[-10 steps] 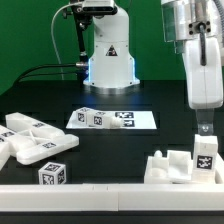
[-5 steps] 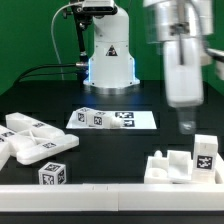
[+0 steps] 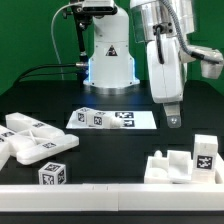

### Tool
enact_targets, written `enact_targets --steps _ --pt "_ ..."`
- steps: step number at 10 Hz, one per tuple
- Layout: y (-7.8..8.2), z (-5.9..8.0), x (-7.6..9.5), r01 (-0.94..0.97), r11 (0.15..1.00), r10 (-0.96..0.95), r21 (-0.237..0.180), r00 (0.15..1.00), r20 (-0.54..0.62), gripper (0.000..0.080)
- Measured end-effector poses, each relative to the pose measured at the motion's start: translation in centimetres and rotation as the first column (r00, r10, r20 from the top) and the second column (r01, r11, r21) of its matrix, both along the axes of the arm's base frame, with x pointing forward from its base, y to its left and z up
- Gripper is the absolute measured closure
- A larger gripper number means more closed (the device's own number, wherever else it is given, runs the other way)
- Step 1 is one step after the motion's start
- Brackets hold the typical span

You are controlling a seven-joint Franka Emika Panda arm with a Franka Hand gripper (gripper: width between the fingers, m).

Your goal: Assemble chair

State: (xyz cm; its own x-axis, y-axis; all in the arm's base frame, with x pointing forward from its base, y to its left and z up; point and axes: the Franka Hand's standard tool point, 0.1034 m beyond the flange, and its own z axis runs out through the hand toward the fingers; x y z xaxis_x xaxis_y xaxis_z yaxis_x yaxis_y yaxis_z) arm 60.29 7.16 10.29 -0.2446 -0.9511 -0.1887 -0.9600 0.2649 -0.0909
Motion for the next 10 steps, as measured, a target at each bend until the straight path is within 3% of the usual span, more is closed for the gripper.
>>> enact_targets --steps 2,4,8,9,10 --pt "-0.6 -0.1 -0.9 -0.022 1.0 0.022 -0.001 1.0 -0.005 0.0151" --pt "-2.2 -0.4 -5.5 -0.023 1.0 0.023 0.002 0.999 -0.045 0.0151" --pt "-1.5 -0.7 -5.6 -0.043 0.999 0.043 -0.006 0.997 -0.063 0.0151" --pt "-1.6 -0.8 -5.8 -0.047 0.999 0.046 -0.007 0.997 -0.064 0.0151" --pt "-2.6 -1.7 -7.0 -0.011 1.0 0.011 -0.007 0.999 -0.045 0.0151"
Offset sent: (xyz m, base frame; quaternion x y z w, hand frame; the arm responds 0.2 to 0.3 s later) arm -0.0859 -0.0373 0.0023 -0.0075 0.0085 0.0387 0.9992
